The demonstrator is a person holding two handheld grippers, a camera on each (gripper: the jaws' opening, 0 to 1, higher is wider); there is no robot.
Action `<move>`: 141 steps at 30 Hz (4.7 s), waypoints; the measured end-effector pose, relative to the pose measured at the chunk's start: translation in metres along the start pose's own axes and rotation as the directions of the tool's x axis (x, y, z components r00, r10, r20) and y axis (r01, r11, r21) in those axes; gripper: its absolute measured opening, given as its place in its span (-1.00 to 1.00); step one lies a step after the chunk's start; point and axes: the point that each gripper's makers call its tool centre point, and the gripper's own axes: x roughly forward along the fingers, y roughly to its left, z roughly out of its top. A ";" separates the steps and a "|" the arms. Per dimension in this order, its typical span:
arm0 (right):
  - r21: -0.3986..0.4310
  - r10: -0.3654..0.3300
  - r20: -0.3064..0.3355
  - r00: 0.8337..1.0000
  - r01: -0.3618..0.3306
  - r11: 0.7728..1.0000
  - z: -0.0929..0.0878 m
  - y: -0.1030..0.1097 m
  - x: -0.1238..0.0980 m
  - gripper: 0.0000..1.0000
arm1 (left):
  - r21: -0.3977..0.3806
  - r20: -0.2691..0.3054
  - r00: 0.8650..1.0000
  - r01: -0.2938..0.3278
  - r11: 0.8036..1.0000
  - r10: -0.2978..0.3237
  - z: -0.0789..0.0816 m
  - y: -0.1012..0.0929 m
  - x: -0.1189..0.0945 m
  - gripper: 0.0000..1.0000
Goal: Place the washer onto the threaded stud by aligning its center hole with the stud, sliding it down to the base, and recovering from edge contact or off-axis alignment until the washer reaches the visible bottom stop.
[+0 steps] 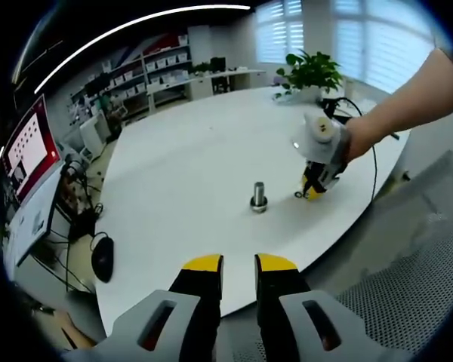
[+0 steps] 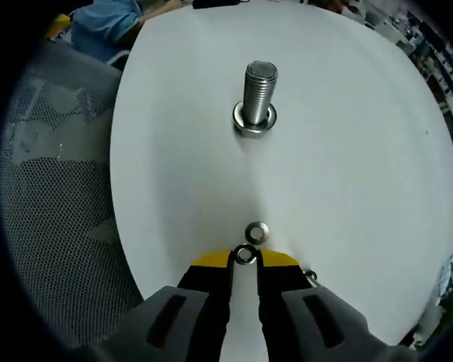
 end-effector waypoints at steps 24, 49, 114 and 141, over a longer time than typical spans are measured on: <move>0.350 -0.124 0.309 0.943 0.008 0.937 -0.019 -0.027 -0.048 -0.73 | 0.004 0.005 1.000 -0.004 1.000 0.004 0.001 0.002 0.000 -0.72; 0.350 -0.206 0.306 0.930 0.092 0.932 -0.020 -0.058 -0.062 -0.73 | 0.003 0.001 1.000 -0.006 1.000 0.006 0.000 0.001 0.000 -0.72; 0.380 -0.105 0.304 0.947 -0.020 0.925 -0.002 0.005 -0.004 -0.51 | 0.004 -0.005 1.000 -0.015 1.000 0.015 -0.001 0.003 0.000 -0.72; 0.103 -0.031 0.305 0.952 -0.001 0.995 0.023 0.011 0.001 -0.69 | 0.003 -0.015 1.000 -0.021 1.000 0.021 -0.003 0.005 0.001 -0.72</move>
